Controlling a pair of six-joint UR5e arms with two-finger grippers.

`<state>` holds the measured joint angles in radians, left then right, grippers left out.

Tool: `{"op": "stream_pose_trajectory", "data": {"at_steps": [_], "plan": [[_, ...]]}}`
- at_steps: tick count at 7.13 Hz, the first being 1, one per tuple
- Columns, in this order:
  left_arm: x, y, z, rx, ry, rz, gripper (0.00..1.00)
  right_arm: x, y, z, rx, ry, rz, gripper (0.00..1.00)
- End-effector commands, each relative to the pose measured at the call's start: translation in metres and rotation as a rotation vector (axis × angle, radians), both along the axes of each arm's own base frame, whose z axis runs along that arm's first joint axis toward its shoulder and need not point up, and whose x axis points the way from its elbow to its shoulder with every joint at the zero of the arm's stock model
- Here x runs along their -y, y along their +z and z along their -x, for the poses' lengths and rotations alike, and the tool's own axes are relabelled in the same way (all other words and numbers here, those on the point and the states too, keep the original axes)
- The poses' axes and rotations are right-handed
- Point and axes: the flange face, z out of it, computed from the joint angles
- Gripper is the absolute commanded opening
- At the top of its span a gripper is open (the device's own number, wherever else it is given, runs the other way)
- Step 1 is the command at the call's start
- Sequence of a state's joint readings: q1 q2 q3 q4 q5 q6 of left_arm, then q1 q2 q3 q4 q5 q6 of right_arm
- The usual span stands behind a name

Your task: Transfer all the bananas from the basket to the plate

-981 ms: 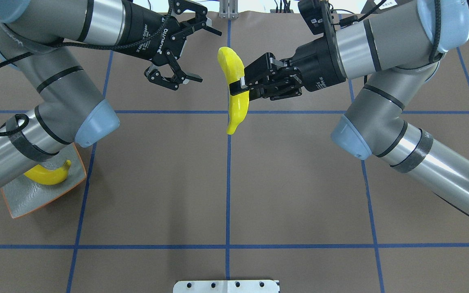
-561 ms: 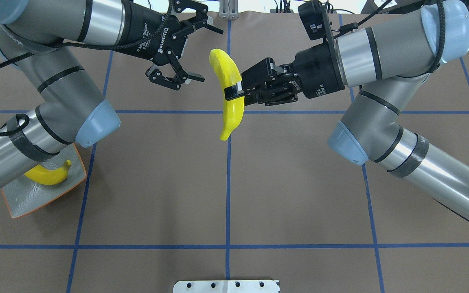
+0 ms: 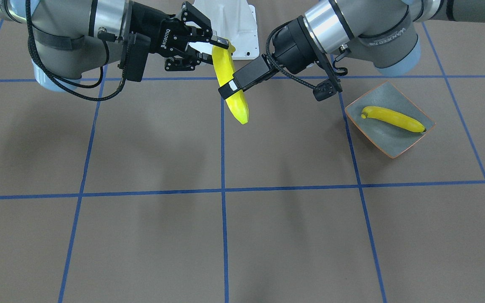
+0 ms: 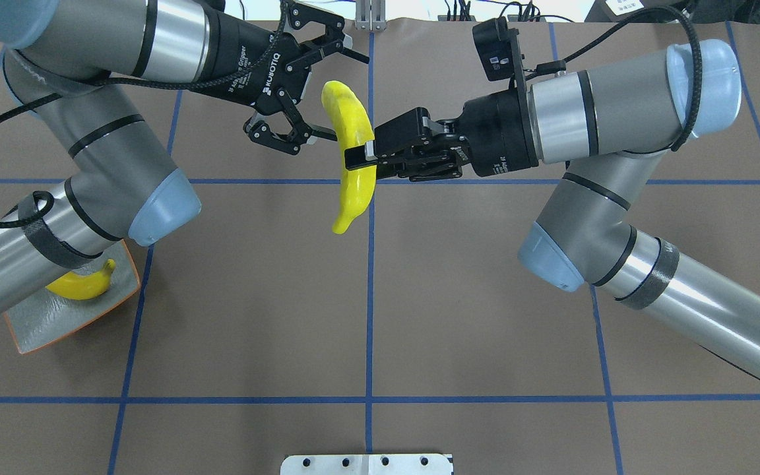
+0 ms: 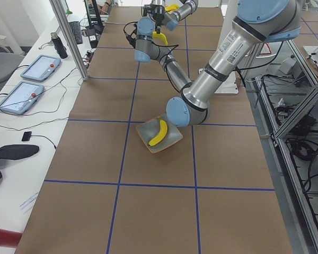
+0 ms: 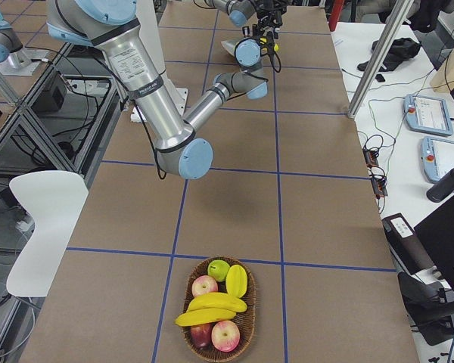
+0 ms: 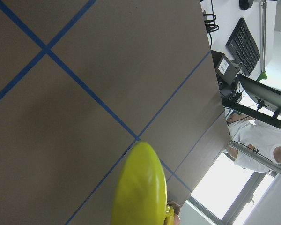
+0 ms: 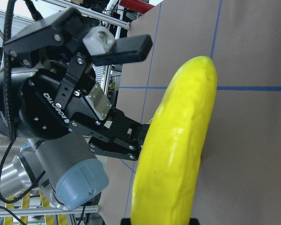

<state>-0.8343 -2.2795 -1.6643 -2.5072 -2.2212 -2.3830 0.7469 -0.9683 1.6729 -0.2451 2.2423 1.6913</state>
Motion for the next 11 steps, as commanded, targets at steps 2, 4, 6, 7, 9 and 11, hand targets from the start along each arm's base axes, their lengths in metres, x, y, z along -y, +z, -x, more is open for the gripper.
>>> {"op": "stream_pose_trajectory", "data": {"at_steps": [2, 4, 6, 7, 9, 11], "plan": [[-0.004, 0.001, -0.006, -0.001, 0.012, 0.0, 0.96, -0.001, 0.001, 0.0, 0.001, 0.008, -0.014, 0.0], [-0.004, 0.002, -0.007, 0.001, 0.012, 0.004, 0.79, -0.002, 0.001, -0.001, 0.002, 0.009, -0.022, 0.0], [-0.005, 0.001, -0.007, -0.002, 0.014, 0.006, 0.0, -0.002, 0.002, -0.001, -0.001, 0.017, -0.041, 0.0], [-0.004, 0.003, -0.007, 0.001, 0.016, 0.005, 0.0, -0.001, 0.003, -0.001, -0.003, 0.022, -0.053, 0.52], [-0.005, 0.002, -0.007, 0.002, 0.015, 0.001, 0.0, -0.001, 0.011, -0.004, -0.01, 0.04, -0.089, 1.0], [-0.003, 0.023, -0.006, 0.028, 0.014, 0.021, 0.0, -0.011, 0.038, -0.037, -0.027, 0.065, -0.075, 1.0]]}}
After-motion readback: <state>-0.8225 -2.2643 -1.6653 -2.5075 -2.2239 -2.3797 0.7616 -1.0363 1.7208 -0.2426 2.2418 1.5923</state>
